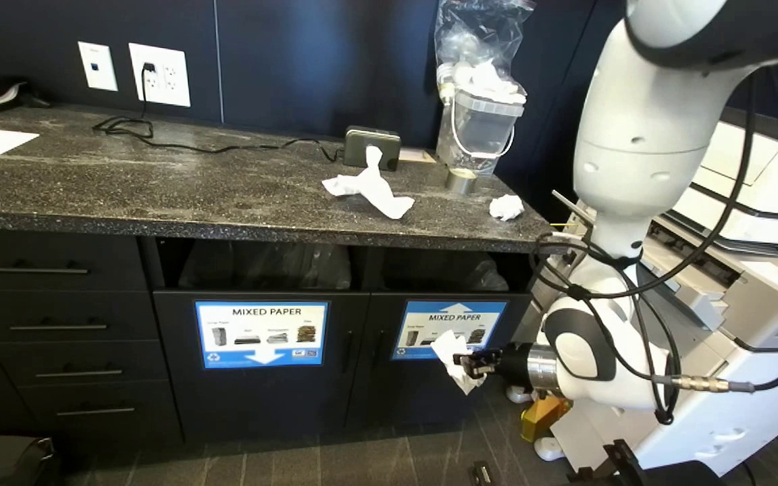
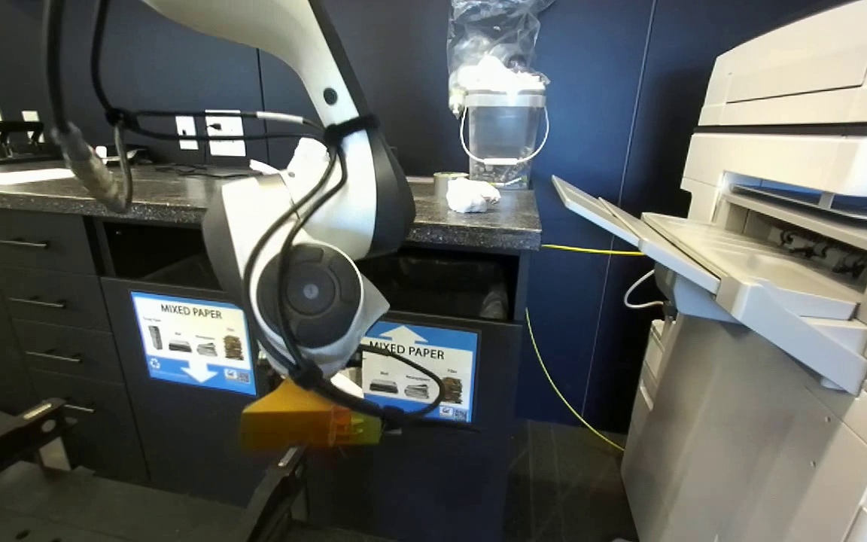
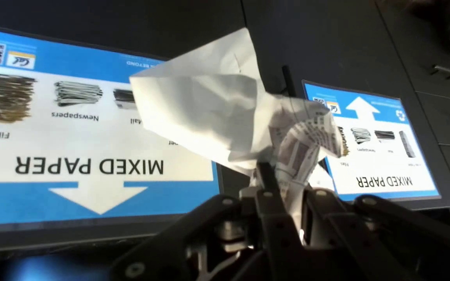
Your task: Put the tissue in the trash can.
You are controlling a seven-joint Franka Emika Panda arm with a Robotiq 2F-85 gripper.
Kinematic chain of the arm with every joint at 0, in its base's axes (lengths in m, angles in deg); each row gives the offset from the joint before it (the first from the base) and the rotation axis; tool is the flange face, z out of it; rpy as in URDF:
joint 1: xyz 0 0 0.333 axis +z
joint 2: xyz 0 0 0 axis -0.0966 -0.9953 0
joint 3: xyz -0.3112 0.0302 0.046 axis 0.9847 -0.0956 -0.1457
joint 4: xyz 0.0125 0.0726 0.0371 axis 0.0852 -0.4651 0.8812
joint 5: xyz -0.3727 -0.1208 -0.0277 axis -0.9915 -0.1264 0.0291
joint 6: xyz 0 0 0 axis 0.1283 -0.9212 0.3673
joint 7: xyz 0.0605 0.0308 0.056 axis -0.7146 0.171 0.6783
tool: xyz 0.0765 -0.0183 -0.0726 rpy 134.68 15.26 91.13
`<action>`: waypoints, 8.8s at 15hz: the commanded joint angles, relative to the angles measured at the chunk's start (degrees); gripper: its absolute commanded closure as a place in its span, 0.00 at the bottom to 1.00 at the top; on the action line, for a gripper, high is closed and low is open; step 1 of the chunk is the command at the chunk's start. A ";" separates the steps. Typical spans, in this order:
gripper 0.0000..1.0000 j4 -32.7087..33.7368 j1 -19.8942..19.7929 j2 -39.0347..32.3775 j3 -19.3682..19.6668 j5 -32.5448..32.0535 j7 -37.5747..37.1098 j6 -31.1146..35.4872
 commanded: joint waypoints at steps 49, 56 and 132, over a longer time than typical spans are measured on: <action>0.88 27.49 -73.32 -25.14 -63.87 0.39 2.08 9.14; 0.88 33.19 -72.07 -31.07 -67.57 0.38 2.31 10.40; 0.00 53.21 -31.34 -15.94 -22.47 0.40 3.50 22.20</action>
